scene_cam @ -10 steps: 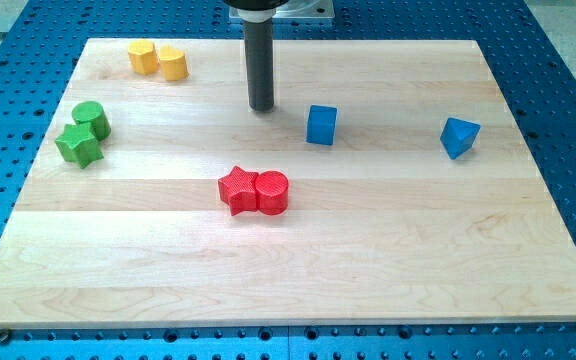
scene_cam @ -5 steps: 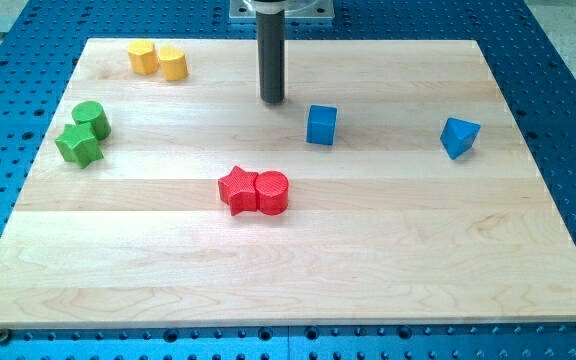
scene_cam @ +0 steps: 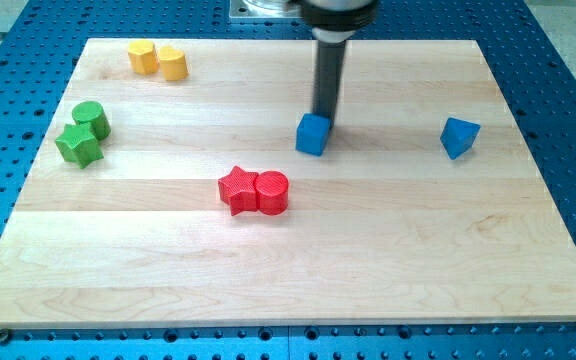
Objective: Slide the cube into the red star
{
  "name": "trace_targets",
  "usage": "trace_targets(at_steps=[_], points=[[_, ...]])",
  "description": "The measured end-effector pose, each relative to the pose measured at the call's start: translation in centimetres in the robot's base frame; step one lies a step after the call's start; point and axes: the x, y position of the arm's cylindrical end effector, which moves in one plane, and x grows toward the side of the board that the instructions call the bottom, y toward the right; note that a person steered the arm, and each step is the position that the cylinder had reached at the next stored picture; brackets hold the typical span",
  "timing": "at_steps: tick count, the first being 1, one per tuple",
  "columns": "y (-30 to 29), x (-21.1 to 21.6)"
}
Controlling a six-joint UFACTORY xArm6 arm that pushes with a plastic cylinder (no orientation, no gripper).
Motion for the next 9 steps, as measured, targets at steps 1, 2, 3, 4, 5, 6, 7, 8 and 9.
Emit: trace_targets(at_steps=[1, 2, 3, 4, 5, 6, 7, 8, 9], points=[[-4.4, 2.6], [-1.7, 2.4], [2.9, 3.1], [3.9, 5.2], [2.9, 6.7], [2.2, 9.9], [1.8, 11.0], [1.8, 11.0], [1.7, 10.6]])
